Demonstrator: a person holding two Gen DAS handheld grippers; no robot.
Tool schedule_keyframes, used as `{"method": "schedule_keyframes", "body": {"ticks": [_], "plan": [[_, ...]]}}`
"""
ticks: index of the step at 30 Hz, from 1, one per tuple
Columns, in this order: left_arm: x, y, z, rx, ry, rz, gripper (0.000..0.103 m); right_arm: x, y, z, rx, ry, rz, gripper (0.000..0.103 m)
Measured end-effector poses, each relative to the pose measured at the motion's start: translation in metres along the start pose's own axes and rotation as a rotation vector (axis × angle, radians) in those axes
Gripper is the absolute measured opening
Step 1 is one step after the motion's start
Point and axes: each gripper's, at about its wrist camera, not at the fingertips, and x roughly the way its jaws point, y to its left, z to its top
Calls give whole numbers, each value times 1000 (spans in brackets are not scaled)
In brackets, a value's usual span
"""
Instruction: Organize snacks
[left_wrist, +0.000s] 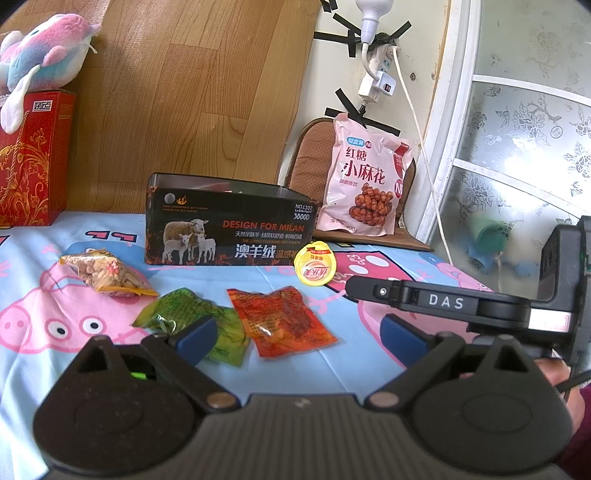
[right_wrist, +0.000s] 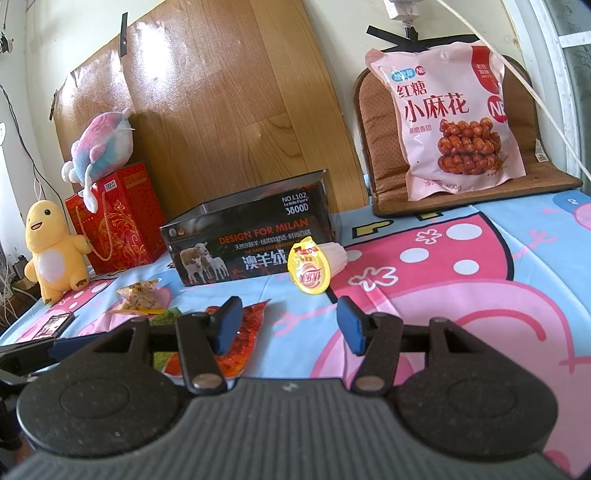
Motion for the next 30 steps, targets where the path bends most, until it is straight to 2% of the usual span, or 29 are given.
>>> {"method": "schedule_keyframes", "body": {"ticks": [30], "plan": [[1, 1, -1, -1, 5, 4, 98, 0, 0, 1, 1, 1, 6, 61]]}}
